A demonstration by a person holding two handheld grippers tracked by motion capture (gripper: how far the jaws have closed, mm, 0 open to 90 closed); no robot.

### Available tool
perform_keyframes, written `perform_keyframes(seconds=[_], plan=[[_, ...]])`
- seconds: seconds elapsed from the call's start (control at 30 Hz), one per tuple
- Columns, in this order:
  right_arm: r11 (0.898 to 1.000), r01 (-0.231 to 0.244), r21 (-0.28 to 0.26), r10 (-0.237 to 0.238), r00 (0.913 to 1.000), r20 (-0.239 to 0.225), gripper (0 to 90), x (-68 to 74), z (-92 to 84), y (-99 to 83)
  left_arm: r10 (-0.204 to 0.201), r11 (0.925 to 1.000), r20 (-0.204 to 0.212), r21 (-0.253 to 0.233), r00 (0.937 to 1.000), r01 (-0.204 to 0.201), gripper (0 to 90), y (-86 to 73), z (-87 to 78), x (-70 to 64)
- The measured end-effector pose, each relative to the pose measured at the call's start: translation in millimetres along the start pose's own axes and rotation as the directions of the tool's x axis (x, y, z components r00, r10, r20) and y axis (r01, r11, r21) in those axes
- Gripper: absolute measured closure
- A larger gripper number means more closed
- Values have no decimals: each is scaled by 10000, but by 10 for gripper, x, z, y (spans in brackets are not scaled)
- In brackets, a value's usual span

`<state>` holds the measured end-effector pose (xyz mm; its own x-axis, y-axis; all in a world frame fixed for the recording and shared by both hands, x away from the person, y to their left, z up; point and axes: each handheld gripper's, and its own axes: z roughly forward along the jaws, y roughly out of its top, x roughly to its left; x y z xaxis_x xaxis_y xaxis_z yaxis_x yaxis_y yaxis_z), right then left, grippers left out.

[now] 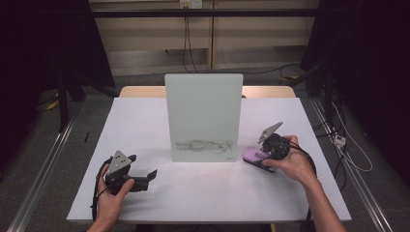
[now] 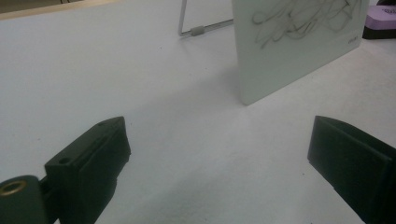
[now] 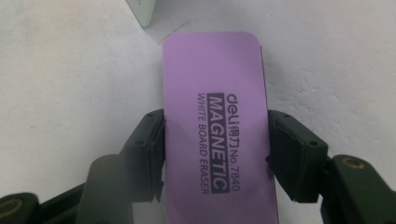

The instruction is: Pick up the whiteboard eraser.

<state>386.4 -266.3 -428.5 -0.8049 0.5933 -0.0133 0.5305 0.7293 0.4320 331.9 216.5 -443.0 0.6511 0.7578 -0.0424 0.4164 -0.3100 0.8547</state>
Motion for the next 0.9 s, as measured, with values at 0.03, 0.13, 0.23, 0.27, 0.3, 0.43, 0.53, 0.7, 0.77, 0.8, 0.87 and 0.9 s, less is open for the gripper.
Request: perform_keyframes(seconds=[0.03,0.13,0.23,0.27,0.3,0.43,0.53,0.7,0.77,0.8,0.87,0.9], plan=[[10000,-19,-4,19,10000,-13,410,-3,0,3,-36,10000,-16,1,10000,36,54,-4,-1,2],[10000,-68,-23,68,10000,-21,410,-10,1,7,-100,9999,-18,30,9999,100,55,-16,-1,15],[9994,-276,-200,274,9996,-86,412,-21,-17,8,-159,9999,-16,67,9999,159,54,-30,-1,28],[9990,-325,-316,324,9995,-55,412,-26,-23,10,-196,9998,-26,78,9998,196,55,-34,-3,31],[9982,-479,-364,477,9988,-68,412,-25,-36,9,-212,9997,-25,72,9998,212,55,-36,-4,35],[9960,-511,-738,511,9987,-25,413,-39,-67,-4,-321,9994,2,88,9995,321,55,-38,-7,42],[9942,-525,-938,529,9986,16,413,-41,-88,-6,-285,9996,-1,66,9996,285,55,-34,-7,38],[9861,-565,-1565,602,9980,193,413,-17,-160,2,-238,9997,14,40,9997,238,55,-30,-11,37],[9825,-567,-1776,611,9979,191,413,-7,-174,-1,-256,9997,13,44,9997,256,55,-30,-11,37],[9825,-567,-1776,611,9979,191,413,-7,-174,-1,-289,9996,5,31,9996,289,55,-29,-12,33],[9794,-537,-1948,586,9981,195,413,10,-184,-1,-255,9996,-1,80,9997,255,54,-25,-16,31],[9780,-531,-2017,581,9981,186,413,19,-189,-1,-200,9998,-4,81,9998,200,55,-23,-18,32]])
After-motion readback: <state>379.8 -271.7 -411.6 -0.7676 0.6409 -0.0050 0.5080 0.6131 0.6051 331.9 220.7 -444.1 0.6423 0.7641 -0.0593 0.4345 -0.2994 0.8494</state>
